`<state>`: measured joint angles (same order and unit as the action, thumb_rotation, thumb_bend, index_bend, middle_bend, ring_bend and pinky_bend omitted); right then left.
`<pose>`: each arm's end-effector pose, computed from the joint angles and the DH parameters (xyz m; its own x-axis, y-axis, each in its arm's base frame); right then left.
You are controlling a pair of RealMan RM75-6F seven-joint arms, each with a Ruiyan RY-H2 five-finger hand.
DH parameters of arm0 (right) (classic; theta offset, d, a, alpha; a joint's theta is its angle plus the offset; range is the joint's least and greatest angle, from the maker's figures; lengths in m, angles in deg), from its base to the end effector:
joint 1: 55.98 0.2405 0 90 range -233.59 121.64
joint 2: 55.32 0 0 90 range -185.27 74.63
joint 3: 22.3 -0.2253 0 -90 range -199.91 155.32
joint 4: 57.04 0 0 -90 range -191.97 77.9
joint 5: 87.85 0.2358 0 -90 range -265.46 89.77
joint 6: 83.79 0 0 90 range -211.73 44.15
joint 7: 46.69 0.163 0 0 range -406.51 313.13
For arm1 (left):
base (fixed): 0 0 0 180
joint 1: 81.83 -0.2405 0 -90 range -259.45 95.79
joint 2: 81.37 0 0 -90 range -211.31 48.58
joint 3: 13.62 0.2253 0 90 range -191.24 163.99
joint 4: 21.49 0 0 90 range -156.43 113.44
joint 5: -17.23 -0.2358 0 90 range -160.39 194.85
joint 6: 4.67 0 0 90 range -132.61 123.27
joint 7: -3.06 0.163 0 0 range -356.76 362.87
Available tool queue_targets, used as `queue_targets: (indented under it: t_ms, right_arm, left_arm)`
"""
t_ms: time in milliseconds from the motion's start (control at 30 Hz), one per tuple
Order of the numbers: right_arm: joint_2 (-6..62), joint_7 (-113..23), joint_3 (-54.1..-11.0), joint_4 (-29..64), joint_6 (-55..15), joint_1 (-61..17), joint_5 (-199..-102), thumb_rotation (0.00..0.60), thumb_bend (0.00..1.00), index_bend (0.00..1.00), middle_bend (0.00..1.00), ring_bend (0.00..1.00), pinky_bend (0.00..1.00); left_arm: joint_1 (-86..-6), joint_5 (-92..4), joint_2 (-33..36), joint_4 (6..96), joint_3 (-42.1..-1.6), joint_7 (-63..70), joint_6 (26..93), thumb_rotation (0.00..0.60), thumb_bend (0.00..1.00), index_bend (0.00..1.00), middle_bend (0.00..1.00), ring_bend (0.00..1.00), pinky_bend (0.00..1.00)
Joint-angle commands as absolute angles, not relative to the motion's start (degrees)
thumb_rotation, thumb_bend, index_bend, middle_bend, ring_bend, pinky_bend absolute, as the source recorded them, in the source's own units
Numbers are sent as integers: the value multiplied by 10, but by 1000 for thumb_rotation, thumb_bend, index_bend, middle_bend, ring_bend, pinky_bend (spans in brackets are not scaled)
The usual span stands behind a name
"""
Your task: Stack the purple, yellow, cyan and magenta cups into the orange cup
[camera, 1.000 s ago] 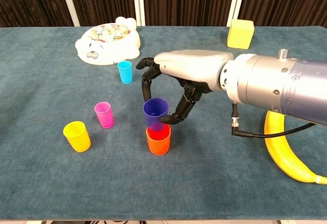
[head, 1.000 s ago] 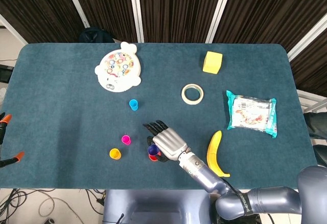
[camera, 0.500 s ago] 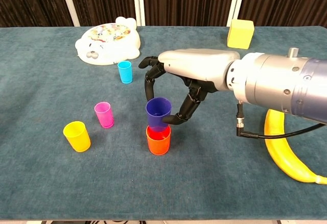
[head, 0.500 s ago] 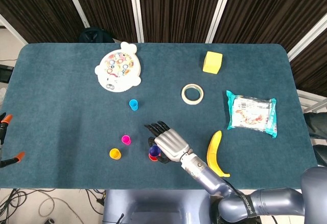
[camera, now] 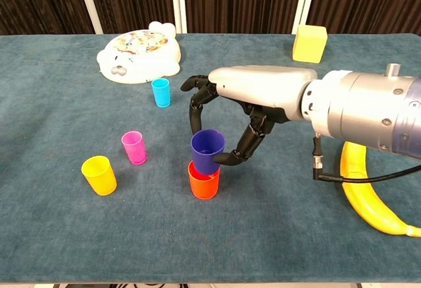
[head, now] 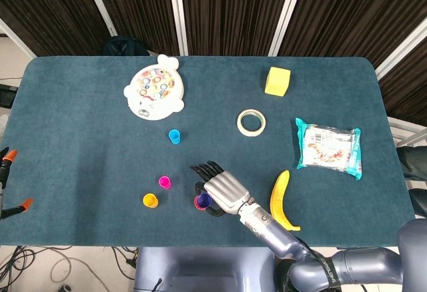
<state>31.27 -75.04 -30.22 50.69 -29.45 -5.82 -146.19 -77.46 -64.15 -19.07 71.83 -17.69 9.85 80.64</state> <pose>-0.0128 -0.2619 -0.0651 0.4190 -0.4029 0.8137 -0.7997 -0.5882 0.1206 -0.3044 0.2017 0.1390 0.5066 -0.0114 0.8621 0.8600 0.0779 -0.5043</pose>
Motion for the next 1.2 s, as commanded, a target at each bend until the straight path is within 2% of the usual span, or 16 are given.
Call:
queue_targets:
  t_ms: [33,900,1200]
  right_arm:
    - [314,-750,-302,504,-294,-58,-1463,600,406,504,0,16,11]
    - [324,-752,-291,491,-300,-52,-1458,600,405,498,0,16,11]
    - [329,-755,-285,480,-308,-49,-1441,600,405,269,0,16,11]
  left_arm:
    - [-775,-641,-191,718,-177,99,807,600,0,0,0,0,50]
    - [-775,-640,-190,718,-177,100,807,600,0,0,0,0,50]
    - [-775,-639,-190,718,-178,99,806,600,0,0,0,0,50]
